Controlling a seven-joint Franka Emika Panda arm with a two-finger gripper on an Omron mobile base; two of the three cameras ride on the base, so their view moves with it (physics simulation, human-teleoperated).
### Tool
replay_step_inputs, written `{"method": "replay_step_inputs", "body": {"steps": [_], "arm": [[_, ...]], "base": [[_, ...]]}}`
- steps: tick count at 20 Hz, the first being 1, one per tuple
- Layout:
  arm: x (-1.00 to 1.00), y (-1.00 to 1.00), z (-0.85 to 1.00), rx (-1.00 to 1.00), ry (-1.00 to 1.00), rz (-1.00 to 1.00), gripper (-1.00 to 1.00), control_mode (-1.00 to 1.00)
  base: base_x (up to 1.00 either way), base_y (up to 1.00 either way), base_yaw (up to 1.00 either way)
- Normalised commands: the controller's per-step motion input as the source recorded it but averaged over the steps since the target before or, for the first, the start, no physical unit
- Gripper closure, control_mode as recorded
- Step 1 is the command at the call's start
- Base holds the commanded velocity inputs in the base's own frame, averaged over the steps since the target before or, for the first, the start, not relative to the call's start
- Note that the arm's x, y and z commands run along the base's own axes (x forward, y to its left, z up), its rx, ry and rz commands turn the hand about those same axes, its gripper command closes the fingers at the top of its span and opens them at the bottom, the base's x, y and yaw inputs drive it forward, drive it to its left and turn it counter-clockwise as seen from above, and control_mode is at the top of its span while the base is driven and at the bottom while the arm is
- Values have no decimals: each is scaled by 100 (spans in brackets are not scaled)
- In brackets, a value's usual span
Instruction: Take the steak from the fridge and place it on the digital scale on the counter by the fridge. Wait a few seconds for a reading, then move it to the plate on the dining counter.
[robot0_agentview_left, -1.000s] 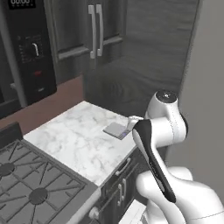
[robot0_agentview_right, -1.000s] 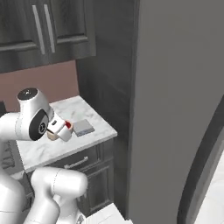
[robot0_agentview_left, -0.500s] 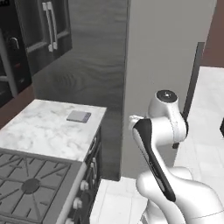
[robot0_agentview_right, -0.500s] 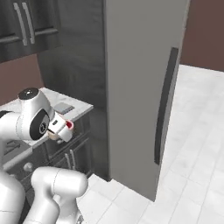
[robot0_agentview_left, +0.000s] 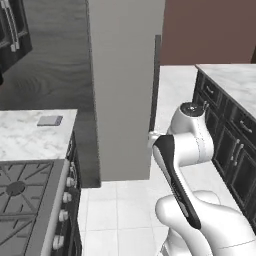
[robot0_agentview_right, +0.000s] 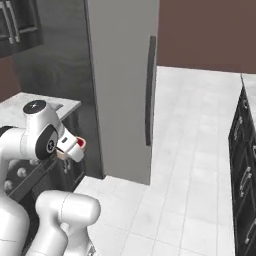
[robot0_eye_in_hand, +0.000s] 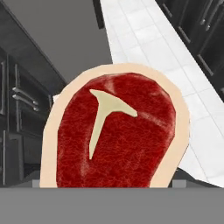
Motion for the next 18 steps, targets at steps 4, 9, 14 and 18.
{"method": "replay_step_inputs", "body": {"steps": [4, 9, 14, 18], "arm": [[0, 0, 0, 0, 0, 0, 100, 100], [0, 0, 0, 0, 0, 0, 100, 100], [0, 0, 0, 0, 0, 0, 100, 100], [0, 0, 0, 0, 0, 0, 100, 100]], "base": [[-100, -24, -40], [-100, -34, -35], [-100, -53, -26], [-75, -82, 0]]}}
